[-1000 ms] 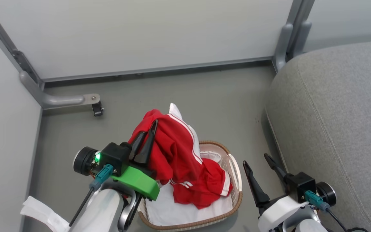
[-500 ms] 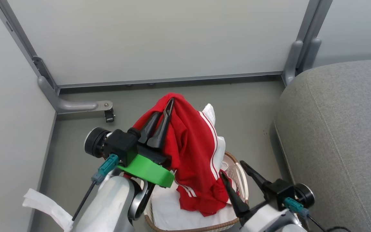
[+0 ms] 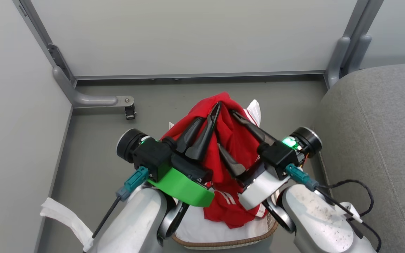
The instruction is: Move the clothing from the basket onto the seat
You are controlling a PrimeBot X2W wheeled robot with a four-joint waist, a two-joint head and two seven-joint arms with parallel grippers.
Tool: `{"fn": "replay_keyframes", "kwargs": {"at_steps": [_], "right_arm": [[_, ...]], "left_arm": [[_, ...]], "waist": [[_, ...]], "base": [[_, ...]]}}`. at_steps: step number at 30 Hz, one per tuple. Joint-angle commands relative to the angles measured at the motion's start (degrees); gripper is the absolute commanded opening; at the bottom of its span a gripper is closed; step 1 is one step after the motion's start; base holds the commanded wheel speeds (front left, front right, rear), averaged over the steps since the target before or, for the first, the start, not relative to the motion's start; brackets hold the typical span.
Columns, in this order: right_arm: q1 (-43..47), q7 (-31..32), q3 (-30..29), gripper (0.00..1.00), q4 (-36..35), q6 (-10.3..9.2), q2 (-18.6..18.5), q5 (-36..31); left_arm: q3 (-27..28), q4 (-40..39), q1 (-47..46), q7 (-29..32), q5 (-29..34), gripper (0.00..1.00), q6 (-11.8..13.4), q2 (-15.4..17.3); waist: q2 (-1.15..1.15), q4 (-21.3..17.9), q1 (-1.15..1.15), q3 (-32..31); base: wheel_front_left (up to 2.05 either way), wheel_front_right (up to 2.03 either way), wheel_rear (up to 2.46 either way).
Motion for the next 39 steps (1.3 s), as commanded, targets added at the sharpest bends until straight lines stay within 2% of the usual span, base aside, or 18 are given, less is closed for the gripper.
{"fn": "replay_keyframes", "kwargs": {"at_steps": [1, 4, 8, 9, 10, 11, 20, 21, 22, 23, 26, 35, 39], "right_arm": [[-0.9, -0.3, -0.8, 1.00, 0.4, -0.02, -0.3, -0.8], [-2.5, -0.2, -1.8, 1.00, 2.8, -0.02, -0.3, -1.7], [-4.9, -0.2, 0.0, 1.00, 8.0, -0.03, -0.3, 0.2], [-5.4, -0.2, 1.1, 0.85, 10.1, -0.02, -0.3, 1.7], [-6.0, -0.2, 1.7, 0.38, 11.3, -0.02, -0.3, 2.4], [-7.1, -0.2, 2.0, 0.00, 12.1, -0.03, -0.3, 3.4], [-7.3, -0.2, 2.2, 0.00, 13.5, -0.03, -0.3, 7.6], [-6.6, -0.2, 1.6, 0.00, 13.2, -0.03, -0.3, 8.0], [-6.0, -0.2, 1.3, 0.00, 12.9, -0.03, -0.3, 8.2], [-5.4, -0.2, 0.8, 0.00, 12.6, -0.03, -0.3, 8.3], [-3.4, -0.2, -0.3, 0.00, 11.8, -0.03, -0.3, 8.9], [1.3, -0.2, -2.7, 0.00, 7.2, -0.04, -0.3, 9.3], [2.6, -0.2, -3.2, 0.00, 5.4, -0.04, -0.2, 9.2]], "left_arm": [[-0.5, -0.6, -0.9, 0.0, -0.7, 0.00, -0.3, -0.2], [-2.3, -1.3, -1.4, 0.0, -1.7, 0.00, -0.3, -0.3], [-5.0, -2.5, -1.9, 0.0, -3.2, 0.00, -0.3, 0.0], [-5.6, -2.7, -2.0, 0.0, -3.8, 0.00, -0.3, 0.1], [-6.0, -2.9, -2.0, 0.0, -4.0, 0.00, -0.3, 0.1], [-6.3, -3.1, -2.1, 0.0, -4.3, 0.00, -0.3, 0.2], [-5.3, -2.5, -0.8, 0.0, -4.9, 0.00, -0.3, 1.1], [-4.9, -2.4, -0.4, 0.0, -4.6, 0.31, -0.3, 1.1], [-4.6, -2.1, 0.0, 0.0, -4.5, 0.89, -0.3, 1.1], [-4.0, -2.1, 0.3, 0.0, -4.2, 1.00, -0.3, 1.1], [-2.6, -1.7, 1.1, 0.0, -3.1, 1.00, -0.3, 1.5], [-1.0, -1.1, 3.8, 0.0, -0.2, 1.00, -0.3, 3.4], [-0.3, -1.6, 4.7, 0.0, 0.1, 1.00, -0.3, 3.5]], "waist": [[0.00, 0.9, 0.00, 0.9], [0.00, 1.6, 0.00, 1.7], [0.00, 2.4, 0.00, 2.6], [0.00, 2.6, 0.00, 2.8], [0.00, 2.8, 0.00, 2.9], [0.00, 3.0, 0.00, 3.0], [0.00, 2.3, 0.00, 3.2], [0.00, 1.7, 0.00, 3.1], [0.00, 1.1, 0.00, 3.1], [0.00, 0.1, 0.00, 3.0], [0.00, -3.3, 0.00, 2.9], [0.00, -18.3, 0.00, 4.3], [0.00, -23.5, 0.00, 5.6]], "base": [[0.00, 0.00, 0.00], [0.00, 0.00, 0.00], [0.00, 0.00, 0.00], [0.00, 0.00, 0.00], [0.00, 0.00, 0.00], [0.00, 0.00, 0.00], [0.00, 0.00, 0.00], [0.00, 0.00, 0.00], [0.00, 0.00, 0.00], [0.00, 0.00, 0.00], [0.00, 0.00, 0.00], [0.00, 0.00, 0.00], [0.00, 0.00, 0.00]]}}
